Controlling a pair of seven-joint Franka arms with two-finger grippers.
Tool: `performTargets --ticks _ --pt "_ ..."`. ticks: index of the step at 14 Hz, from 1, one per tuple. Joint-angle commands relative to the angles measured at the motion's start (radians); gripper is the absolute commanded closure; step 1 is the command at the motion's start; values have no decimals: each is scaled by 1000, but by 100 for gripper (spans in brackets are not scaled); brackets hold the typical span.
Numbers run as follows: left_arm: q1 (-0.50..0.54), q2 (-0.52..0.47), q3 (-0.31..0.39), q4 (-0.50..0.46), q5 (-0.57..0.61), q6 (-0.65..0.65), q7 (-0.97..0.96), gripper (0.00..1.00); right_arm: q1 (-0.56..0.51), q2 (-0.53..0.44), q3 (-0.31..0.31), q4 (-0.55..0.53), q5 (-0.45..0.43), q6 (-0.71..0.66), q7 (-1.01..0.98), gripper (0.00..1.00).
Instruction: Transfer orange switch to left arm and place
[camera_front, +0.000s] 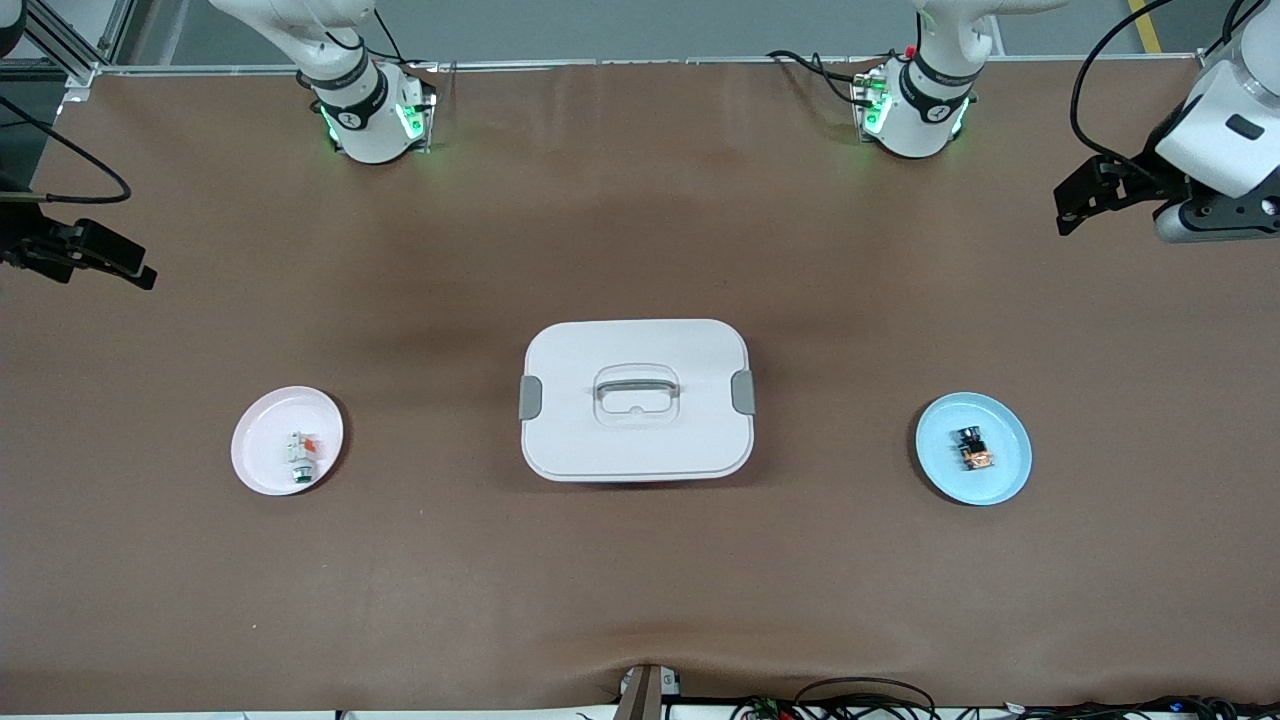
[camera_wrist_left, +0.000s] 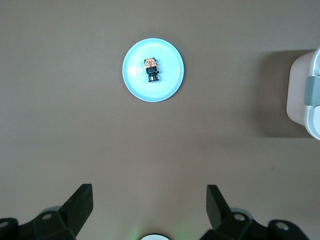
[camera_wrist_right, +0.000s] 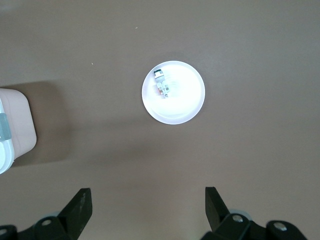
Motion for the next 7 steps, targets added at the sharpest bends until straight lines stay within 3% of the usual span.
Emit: performTargets --ticks 1,7 --pt "1 -2 0 28 6 -30 16 0 -22 -24 12 -24 20 1 -8 0" --pt "3 0 4 58 3 -65 20 0 -22 -24 12 -25 20 3 -10 0"
